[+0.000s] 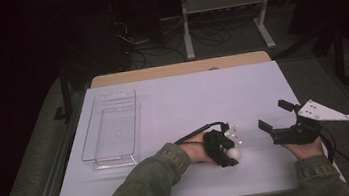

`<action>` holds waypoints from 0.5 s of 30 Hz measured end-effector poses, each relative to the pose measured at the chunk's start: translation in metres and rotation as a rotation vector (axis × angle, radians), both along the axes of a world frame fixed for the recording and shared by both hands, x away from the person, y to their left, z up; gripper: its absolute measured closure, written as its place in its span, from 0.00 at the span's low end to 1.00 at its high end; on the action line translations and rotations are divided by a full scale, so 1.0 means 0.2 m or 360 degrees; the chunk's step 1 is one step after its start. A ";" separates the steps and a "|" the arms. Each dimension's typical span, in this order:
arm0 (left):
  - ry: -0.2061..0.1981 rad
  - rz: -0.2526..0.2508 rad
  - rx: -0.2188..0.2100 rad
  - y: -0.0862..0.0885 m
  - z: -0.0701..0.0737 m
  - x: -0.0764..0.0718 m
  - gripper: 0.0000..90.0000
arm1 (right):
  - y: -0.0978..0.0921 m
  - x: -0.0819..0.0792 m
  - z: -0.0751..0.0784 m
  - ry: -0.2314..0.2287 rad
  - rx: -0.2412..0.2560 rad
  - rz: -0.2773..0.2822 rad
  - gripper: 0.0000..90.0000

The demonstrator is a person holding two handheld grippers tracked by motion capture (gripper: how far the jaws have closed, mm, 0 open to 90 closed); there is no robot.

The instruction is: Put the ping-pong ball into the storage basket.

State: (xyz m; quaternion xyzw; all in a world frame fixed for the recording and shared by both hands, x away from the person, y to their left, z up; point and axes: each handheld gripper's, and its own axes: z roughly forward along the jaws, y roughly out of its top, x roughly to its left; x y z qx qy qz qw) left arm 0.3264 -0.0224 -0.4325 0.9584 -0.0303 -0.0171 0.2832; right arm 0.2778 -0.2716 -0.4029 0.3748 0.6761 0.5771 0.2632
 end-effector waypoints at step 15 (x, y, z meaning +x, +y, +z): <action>-0.0035 0.0002 -0.0008 0.00 0.01 0.00 0.56 | 0.00 0.00 0.00 0.0001 -0.0003 -0.0001 0.00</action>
